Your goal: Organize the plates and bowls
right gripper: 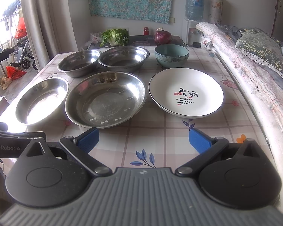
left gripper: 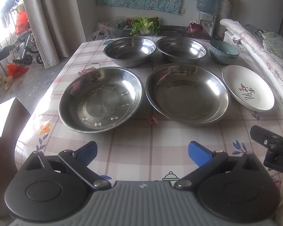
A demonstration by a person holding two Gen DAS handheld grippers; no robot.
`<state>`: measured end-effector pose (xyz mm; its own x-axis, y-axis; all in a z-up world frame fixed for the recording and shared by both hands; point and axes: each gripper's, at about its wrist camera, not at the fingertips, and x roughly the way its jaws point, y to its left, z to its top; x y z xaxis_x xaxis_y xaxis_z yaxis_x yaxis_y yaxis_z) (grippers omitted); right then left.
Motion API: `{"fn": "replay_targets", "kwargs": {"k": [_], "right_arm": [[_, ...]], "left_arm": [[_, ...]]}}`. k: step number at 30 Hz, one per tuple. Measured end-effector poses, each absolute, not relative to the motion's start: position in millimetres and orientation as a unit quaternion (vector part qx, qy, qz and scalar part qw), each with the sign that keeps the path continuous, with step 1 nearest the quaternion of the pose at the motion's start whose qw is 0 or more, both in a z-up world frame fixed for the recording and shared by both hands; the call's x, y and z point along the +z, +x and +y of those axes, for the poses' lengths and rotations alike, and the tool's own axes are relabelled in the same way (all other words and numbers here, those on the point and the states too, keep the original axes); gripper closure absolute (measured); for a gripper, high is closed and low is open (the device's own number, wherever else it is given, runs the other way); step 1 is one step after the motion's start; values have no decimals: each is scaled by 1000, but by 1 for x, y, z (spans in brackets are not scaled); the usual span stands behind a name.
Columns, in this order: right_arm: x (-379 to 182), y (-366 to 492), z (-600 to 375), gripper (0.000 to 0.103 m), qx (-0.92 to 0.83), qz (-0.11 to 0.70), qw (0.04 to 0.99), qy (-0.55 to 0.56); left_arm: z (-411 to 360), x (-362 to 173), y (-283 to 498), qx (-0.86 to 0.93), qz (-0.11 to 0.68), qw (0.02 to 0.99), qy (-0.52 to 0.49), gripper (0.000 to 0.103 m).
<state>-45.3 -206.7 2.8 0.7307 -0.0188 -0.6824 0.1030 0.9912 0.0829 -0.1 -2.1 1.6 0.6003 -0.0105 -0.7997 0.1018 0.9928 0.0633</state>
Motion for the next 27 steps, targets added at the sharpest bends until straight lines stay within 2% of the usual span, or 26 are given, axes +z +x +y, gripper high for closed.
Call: {"fn": "replay_targets", "kwargs": {"k": [27], "right_arm": [[4, -45, -207, 1, -37, 364, 929, 56]], "left_arm": [[2, 2, 1, -23, 453, 889, 54, 0]]}}
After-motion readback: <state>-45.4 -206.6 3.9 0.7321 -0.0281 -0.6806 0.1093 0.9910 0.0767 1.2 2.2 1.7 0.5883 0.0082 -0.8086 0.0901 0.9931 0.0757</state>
